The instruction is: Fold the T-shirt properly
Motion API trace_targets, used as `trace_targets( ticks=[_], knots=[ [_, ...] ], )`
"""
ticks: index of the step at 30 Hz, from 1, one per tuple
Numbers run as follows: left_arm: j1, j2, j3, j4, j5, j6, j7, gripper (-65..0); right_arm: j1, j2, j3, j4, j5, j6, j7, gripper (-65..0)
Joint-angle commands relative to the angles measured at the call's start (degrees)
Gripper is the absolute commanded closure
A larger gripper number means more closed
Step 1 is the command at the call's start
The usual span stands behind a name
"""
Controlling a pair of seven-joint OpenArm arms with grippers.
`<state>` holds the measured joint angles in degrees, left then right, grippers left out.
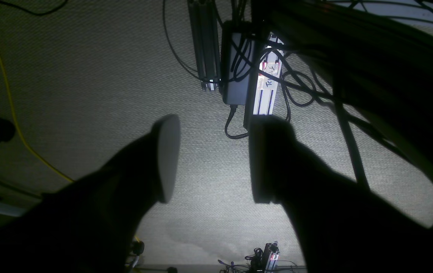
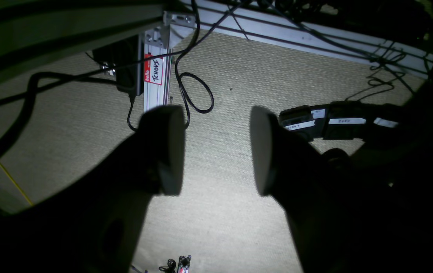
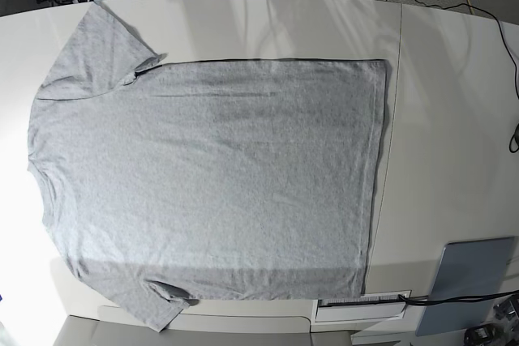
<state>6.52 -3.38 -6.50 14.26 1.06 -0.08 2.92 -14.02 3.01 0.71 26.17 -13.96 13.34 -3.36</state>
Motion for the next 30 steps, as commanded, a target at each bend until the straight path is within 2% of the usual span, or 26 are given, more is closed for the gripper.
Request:
trace_targets(
  ticks=[1, 30],
  knots=[
    [0.31, -0.31, -0.09, 0.22, 0.31, -0.20, -0.17, -30.9, -0.44, 0.37, 0.02, 0.33, -0.24, 0.09, 0.63, -27.0],
    [0.31, -0.28, -0.09, 0.22, 0.28, -0.22, -0.17, -30.9, -0.44, 0.37, 0.02, 0.33, -0.24, 0.09, 1.73, -27.0]
  ],
)
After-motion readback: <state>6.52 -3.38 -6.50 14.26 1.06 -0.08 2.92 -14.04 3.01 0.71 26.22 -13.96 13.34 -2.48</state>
